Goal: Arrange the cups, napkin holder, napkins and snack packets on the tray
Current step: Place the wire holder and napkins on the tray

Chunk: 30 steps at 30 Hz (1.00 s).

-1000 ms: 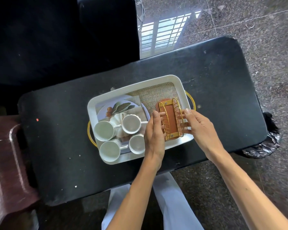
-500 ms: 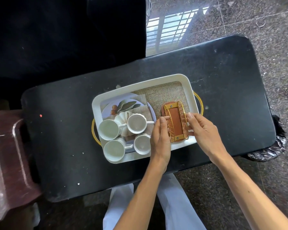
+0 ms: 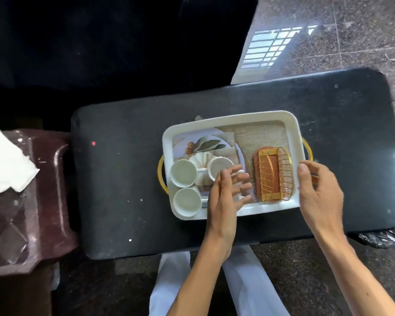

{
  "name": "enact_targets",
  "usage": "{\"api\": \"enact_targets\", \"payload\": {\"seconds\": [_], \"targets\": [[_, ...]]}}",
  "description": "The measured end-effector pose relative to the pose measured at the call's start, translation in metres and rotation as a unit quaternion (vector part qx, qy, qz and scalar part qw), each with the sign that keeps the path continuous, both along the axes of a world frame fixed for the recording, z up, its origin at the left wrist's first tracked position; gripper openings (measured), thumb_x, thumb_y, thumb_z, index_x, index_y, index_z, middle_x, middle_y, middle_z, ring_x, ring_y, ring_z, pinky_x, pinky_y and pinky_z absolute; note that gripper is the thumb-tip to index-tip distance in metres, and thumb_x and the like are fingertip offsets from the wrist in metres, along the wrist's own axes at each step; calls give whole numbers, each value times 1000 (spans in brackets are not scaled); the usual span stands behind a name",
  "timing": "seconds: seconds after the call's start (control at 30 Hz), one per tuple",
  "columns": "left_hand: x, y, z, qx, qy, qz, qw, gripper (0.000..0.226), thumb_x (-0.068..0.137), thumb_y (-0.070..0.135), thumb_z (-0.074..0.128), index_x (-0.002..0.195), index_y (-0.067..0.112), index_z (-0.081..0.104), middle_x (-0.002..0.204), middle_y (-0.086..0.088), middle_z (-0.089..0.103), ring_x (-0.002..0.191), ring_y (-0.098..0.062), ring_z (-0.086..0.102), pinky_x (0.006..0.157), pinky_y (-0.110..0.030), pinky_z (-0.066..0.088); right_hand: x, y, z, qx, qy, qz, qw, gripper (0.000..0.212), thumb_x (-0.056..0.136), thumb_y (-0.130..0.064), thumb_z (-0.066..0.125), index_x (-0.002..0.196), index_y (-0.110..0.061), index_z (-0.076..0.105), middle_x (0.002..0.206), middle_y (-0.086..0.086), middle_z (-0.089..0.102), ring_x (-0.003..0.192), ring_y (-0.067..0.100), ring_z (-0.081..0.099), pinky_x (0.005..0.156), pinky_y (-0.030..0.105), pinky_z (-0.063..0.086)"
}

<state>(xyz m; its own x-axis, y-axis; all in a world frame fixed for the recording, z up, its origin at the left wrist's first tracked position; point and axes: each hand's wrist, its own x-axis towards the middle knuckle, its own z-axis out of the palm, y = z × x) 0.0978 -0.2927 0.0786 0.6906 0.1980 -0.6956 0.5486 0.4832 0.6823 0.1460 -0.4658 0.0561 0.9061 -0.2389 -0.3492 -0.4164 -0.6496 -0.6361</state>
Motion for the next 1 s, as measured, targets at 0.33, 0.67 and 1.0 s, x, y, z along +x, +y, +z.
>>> {"api": "enact_targets", "payload": {"seconds": [0.33,0.67,1.0], "targets": [[-87,174,33,158,18,153,975,37,97,44,49,116,21,71,105,-5,78,97,-19,75,89,-36,62,5,148,51,112,-88,131,981,25,93,-68,46,109,-51,57,113,1,66,100,22,67,83,43,58],[-141,356,21,282,53,245,926,18,107,25,50,110,25,68,111,0,73,96,-7,71,86,-27,60,-34,384,31,206,27,295,933,15,98,-30,61,110,-25,67,104,-15,69,87,-4,65,82,25,56],[-111,485,-27,380,117,236,887,26,102,23,56,125,15,66,126,0,67,104,-9,60,89,-27,51,-61,537,-16,125,66,351,926,40,97,-30,57,132,-10,56,129,4,60,108,19,61,92,35,52]]}}
